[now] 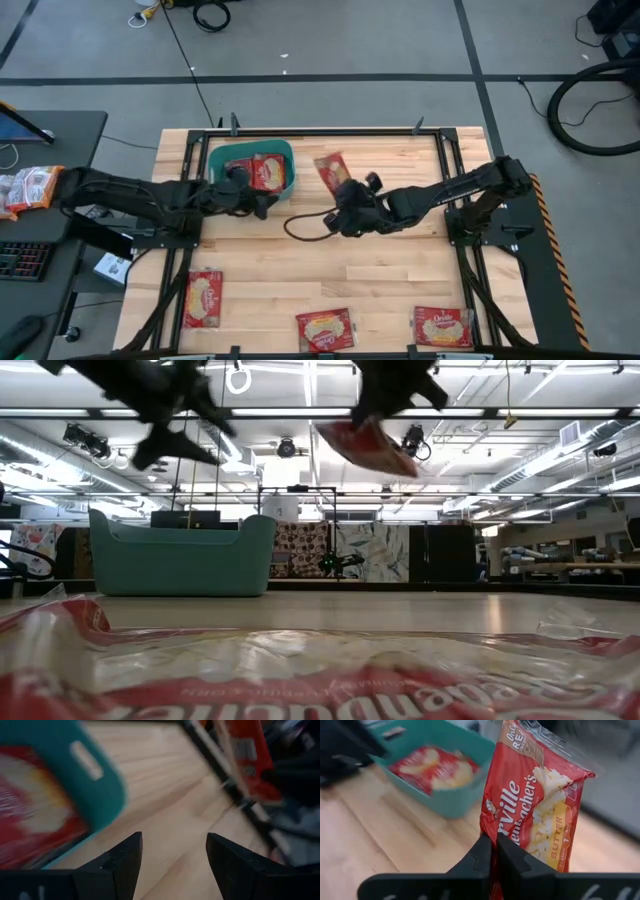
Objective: Sort popcorn bags into baskets
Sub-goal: Put the popcorn bag into the green bin
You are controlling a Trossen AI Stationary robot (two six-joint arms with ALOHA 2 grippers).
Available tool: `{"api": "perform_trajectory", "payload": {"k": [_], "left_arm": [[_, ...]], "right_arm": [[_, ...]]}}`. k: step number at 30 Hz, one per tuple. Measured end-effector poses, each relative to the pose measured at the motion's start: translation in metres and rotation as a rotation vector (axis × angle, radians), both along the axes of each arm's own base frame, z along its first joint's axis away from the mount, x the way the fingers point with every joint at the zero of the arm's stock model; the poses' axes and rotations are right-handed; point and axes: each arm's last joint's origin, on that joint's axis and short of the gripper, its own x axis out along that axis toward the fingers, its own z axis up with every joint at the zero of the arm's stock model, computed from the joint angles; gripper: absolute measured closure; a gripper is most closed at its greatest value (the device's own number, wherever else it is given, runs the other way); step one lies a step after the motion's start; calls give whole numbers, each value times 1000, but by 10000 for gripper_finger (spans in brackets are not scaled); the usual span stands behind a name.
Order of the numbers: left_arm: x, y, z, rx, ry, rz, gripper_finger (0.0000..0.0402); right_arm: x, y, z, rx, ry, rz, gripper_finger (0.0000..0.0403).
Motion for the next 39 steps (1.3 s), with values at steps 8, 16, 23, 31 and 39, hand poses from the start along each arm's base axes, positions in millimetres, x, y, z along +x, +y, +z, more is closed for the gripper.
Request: {"api": "perform_trajectory", "payload": {"k": [8, 16, 23, 31, 39], "left_arm": [[51, 4, 8, -73, -387, 53, 177], [75, 10, 3, -45, -544, 89, 177], [91, 12, -11, -28, -624, 190, 177], [96, 17, -11, 10, -708, 201, 178], [97, 20, -15, 85, -620, 199, 253]], "right_arm": [[15, 4, 17, -185, 25, 211, 385], [19, -8, 20, -228, 27, 199, 384], [23, -21, 22, -194, -18, 174, 383], [23, -21, 13, -157, -10, 197, 383], [27, -15, 15, -122, -96, 243, 356]]}}
